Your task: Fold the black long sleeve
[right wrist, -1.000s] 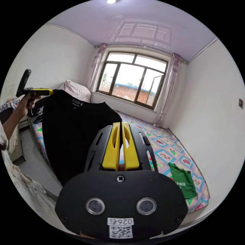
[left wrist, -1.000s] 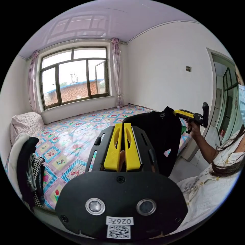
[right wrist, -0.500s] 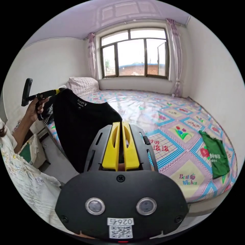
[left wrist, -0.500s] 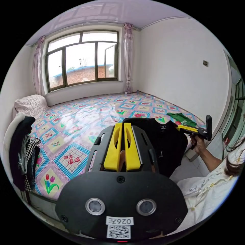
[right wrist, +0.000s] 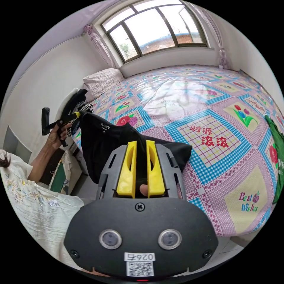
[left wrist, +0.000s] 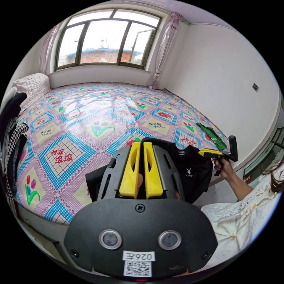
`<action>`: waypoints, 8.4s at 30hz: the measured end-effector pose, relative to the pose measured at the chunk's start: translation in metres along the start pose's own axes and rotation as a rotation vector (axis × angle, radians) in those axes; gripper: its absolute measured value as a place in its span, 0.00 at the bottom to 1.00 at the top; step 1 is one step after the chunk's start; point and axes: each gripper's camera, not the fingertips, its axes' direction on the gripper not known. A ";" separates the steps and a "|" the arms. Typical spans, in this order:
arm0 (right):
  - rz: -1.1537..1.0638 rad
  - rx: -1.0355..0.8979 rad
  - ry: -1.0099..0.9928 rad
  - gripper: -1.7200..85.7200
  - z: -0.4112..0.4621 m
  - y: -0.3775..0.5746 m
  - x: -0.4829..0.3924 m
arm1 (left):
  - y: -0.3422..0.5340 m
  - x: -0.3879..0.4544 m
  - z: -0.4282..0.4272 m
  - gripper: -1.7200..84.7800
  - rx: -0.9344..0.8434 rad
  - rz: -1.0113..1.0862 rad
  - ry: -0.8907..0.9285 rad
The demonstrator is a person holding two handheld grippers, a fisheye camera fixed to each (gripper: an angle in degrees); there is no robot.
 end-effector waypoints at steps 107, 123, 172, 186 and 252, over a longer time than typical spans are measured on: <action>-0.177 0.361 0.344 0.01 -0.029 -0.049 -0.060 | -0.097 0.027 0.129 0.01 -0.219 0.212 -0.100; -0.123 -0.097 0.435 0.11 0.065 0.085 -0.147 | -0.026 0.061 0.157 0.11 -0.266 0.606 -0.176; 0.314 0.060 0.258 0.00 -0.014 0.020 -0.103 | -0.043 -0.102 0.137 0.01 -0.617 0.200 0.429; 0.198 -0.239 0.705 0.01 0.048 -0.002 -0.120 | -0.041 -0.073 0.206 0.01 -0.585 0.266 0.246; 0.491 0.648 0.570 0.00 -0.379 0.175 -0.085 | -0.279 0.611 0.077 0.02 -0.175 1.590 0.802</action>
